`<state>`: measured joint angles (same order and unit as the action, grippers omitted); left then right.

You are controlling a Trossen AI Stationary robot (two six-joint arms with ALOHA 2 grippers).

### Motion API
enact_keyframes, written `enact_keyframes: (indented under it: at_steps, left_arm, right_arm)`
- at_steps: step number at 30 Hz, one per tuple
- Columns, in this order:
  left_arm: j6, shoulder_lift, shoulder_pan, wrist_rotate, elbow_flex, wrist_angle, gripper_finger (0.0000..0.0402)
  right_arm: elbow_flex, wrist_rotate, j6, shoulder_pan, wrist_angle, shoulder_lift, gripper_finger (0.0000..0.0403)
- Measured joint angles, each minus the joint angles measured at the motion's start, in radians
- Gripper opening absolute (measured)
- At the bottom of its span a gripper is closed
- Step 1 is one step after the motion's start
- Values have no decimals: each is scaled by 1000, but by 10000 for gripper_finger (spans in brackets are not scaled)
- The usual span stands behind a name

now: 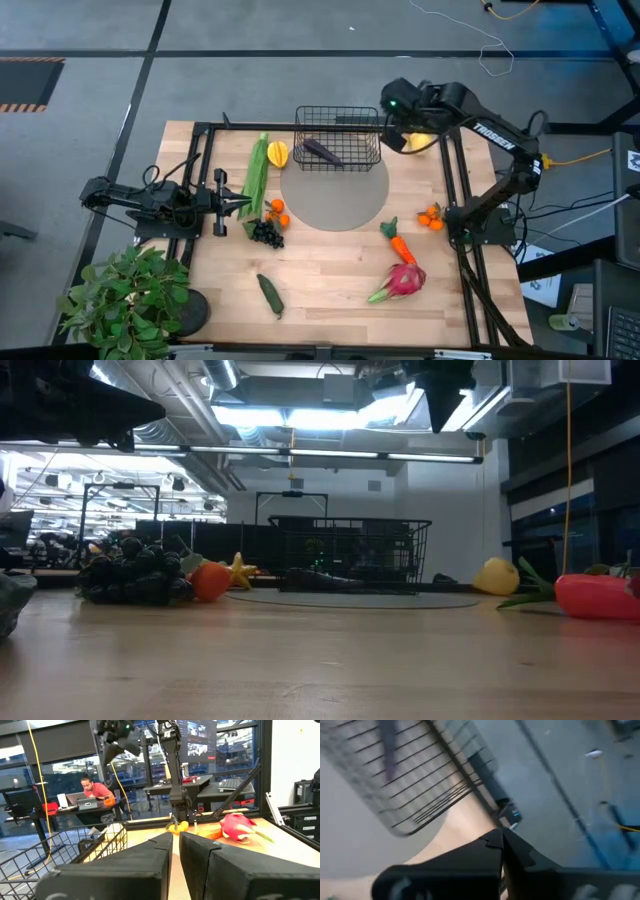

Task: Build produce basket
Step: Put the yellow pear into the black wire basket

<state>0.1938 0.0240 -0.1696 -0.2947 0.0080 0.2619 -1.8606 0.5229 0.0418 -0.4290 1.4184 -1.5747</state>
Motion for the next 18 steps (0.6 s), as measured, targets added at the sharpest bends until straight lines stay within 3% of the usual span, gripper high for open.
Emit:
enact_keyframes:
  at_steps: [3,7,11,16,18]
  left_arm:
    - [0,0,0,0,0,0,23]
    - [0,0,0,0,0,0,23]
    - [0,0,0,0,0,0,23]
    - [0,0,0,0,0,0,23]
    - [-1,0,0,0,0,0,23]
  right_arm:
    - [0,82,6,-15,-14,-2,0]
    - [37,83,28,-81,-15,-9,20]
    - [151,81,7,-169,-90,-17,83]
    - [356,75,2,-284,-320,-17,180]
    - [439,24,2,-327,-414,-17,211]
